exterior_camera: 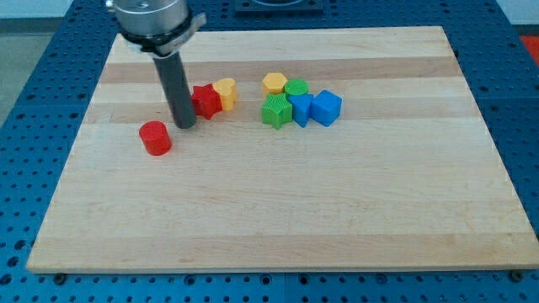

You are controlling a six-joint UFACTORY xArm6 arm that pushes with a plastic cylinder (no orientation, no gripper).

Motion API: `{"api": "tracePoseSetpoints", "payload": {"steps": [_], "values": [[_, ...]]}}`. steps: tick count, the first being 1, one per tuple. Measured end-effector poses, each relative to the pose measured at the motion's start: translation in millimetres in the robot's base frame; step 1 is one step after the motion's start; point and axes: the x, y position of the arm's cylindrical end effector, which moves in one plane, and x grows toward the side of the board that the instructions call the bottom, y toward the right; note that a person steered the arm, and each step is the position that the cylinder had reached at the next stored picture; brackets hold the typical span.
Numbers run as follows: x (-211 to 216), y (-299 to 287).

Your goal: Move the red circle into the red star

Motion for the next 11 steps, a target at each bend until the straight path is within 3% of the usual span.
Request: {"api": "tracePoseSetpoints", "payload": {"steps": [1,3,6,8,10,11], "values": [[-7.5,-31.5],[-37.4,-23.4],[-36.9,55.5],[-25.0,66.3],[-42.4,-23.1],[-30.2,-75.3]]}}
